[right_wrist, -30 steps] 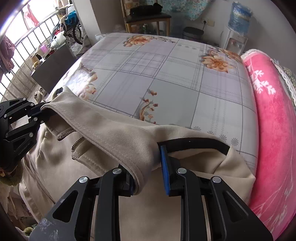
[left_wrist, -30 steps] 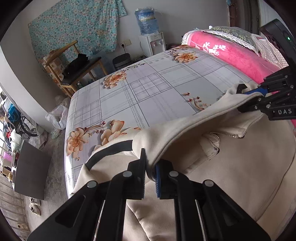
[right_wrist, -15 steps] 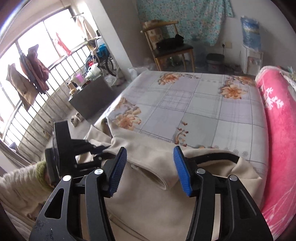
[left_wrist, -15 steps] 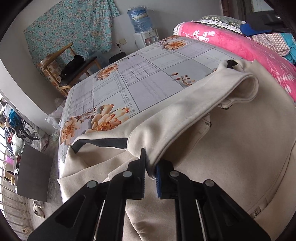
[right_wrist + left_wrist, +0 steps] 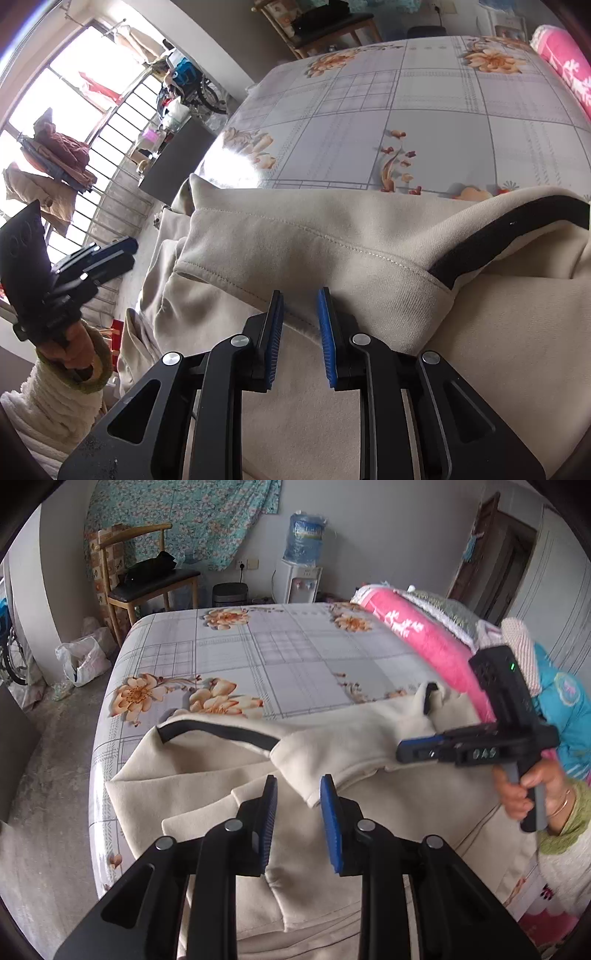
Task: Fold large clothes
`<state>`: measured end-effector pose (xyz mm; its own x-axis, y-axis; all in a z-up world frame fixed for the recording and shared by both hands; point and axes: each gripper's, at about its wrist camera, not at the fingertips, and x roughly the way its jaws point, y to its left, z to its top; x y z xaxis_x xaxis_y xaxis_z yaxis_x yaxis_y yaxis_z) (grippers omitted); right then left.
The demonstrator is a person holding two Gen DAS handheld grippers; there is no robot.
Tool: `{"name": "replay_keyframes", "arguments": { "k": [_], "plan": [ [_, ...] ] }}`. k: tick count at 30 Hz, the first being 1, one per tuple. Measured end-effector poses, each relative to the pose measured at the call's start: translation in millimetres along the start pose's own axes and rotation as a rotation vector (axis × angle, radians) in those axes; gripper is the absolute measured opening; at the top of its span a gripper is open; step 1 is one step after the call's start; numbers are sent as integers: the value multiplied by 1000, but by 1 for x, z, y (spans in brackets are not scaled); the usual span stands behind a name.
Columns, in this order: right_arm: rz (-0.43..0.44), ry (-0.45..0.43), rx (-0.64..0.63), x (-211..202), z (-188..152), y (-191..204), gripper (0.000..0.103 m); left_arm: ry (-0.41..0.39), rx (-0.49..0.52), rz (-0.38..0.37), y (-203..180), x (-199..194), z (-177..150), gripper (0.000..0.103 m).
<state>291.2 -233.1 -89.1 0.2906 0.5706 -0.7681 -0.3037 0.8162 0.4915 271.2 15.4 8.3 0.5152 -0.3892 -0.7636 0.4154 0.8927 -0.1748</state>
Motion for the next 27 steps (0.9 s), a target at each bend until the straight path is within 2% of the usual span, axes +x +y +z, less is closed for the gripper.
{"name": "replay_keyframes", "arguments": {
  "k": [4,6,8,11,13,14,17,20,22,24,27],
  "plan": [
    [-25,-5,2,7,3,4,20,-19,-18,-62,-16,20,29,23],
    [-37,-14,1,8,3,7,20,21,-18,-71,-23,43,39,23],
    [-46,-17,-3,6,2,7,20,88,5,-29,-29,73,39,23],
    [-58,-4,-6,-7,2,5,20,179,94,90,-35,103,23,23],
    [-45,-44,-10,-24,6,6,23,149,157,123,-40,101,12,23],
    [-60,-76,-22,-33,10,7,29,144,179,135,-41,100,8,23],
    [-147,-139,-58,-44,24,6,35,138,214,154,-42,100,0,23],
    [-220,-97,-63,-25,24,-8,35,133,222,147,-38,99,-1,23],
    [-243,-50,-62,-12,11,-20,35,130,218,136,-35,98,-2,23],
    [-259,-77,-94,-11,0,-16,35,126,219,125,-35,97,-3,23],
    [-325,-55,-120,-15,-1,-5,34,120,226,116,-35,97,-4,23]
  ]
}}
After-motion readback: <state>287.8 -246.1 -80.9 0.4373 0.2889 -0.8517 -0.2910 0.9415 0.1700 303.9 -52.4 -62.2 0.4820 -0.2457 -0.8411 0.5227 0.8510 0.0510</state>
